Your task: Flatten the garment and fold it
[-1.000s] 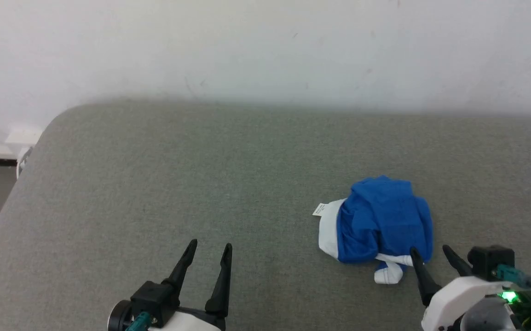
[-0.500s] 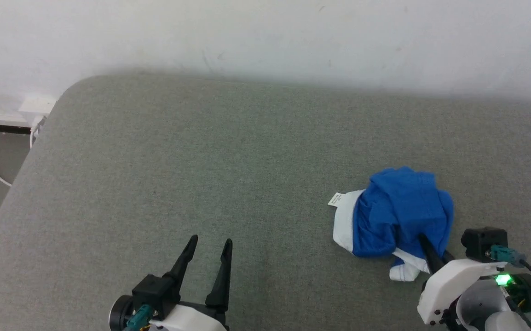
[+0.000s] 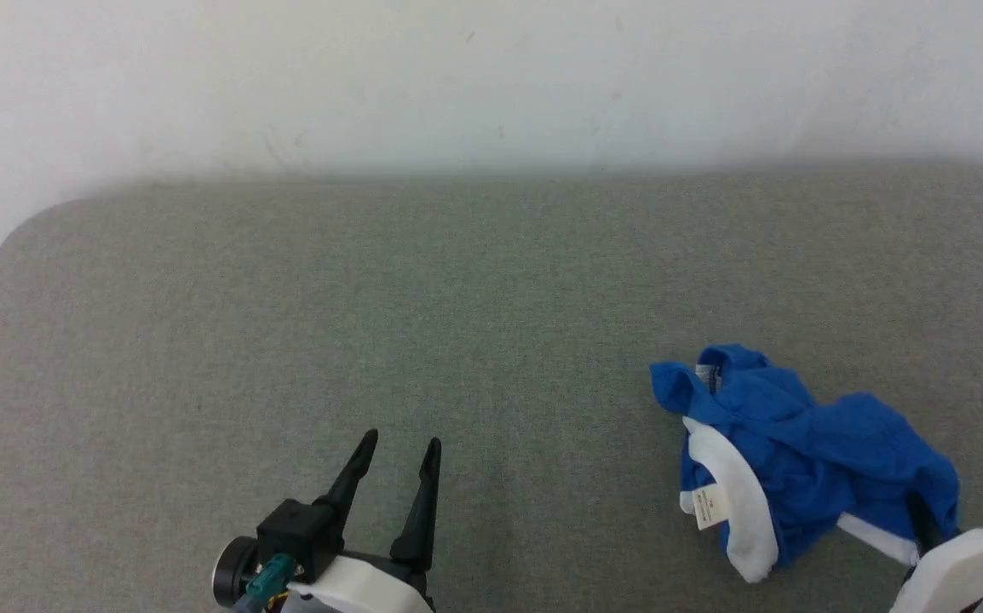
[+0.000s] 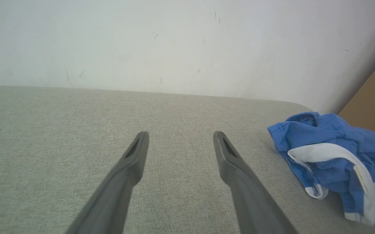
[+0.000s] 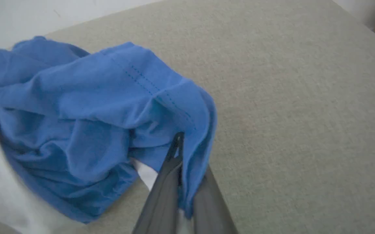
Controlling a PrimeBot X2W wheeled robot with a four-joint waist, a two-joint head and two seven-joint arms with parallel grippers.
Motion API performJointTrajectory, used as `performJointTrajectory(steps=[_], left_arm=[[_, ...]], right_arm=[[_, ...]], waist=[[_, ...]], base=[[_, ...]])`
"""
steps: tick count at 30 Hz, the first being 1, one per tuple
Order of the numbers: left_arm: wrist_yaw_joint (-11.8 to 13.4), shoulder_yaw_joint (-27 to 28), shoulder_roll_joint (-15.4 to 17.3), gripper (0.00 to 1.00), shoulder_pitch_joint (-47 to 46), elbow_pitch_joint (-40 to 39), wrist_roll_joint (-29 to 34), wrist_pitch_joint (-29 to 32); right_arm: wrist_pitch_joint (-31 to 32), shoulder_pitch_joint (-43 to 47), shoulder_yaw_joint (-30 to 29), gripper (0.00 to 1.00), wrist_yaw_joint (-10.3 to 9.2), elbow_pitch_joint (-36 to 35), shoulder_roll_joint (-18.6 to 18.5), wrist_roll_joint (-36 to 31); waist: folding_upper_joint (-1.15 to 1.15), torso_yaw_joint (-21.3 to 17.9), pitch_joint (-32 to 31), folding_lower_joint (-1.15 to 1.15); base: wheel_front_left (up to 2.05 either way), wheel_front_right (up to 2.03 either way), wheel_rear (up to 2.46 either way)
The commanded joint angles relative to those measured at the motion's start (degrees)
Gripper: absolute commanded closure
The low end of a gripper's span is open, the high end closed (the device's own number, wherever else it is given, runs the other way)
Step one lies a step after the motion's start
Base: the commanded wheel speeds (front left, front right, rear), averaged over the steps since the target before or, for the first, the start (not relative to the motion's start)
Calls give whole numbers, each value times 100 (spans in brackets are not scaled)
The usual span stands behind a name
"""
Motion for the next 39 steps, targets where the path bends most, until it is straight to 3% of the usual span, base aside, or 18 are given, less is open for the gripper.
performJointTrajectory(steps=[1,3,4,5,6,15,20,29,36,39], left_arm=[[-4,-22,-23,0,-37,-3,-9,-27],[-2,-56,-23,0,-34,2,-17,-27],[1,-69,-23,0,-32,6,-20,-27],[3,-78,-23,0,-29,8,-24,-27],[6,-84,-23,0,-22,8,-29,-27],[-44,-213,-23,0,-35,-2,-131,-27],[-184,-864,-23,0,-268,208,-477,62],[-284,-2505,-23,0,-1499,239,-1539,1863],[166,-3367,-24,0,-2618,384,-2185,2697],[332,-3842,-24,0,-3130,678,-2171,3019]], right_arm=[[30,71,-62,100,-3,120,20,-114],[89,160,-114,100,-3,383,37,-353],[81,171,-116,93,-3,485,55,-379],[28,159,-128,16,-3,565,75,-349],[-55,136,-150,0,-3,626,90,-331],[-1293,-164,520,0,-3,186,112,-356],[-1977,-149,589,0,-3,-204,110,-562],[-2413,-197,62,0,-3,-104,130,-794],[-2644,-473,-57,0,-3,154,131,-731],[-2730,-540,-45,0,-3,310,132,-696]], waist=[[0,-119,-79,0],[0,-118,-82,0],[0,-116,-86,0],[0,-116,-90,0],[0,-117,-96,0],[0,-214,-149,0],[0,-274,-177,0],[0,-439,95,0],[0,-751,502,0],[0,-857,627,0]], base=[[0,0,0],[0,0,0],[0,0,0],[0,0,0],[0,0,0],[0,0,0],[0,0,0],[0,0,0],[0,0,0],[0,0,0]])
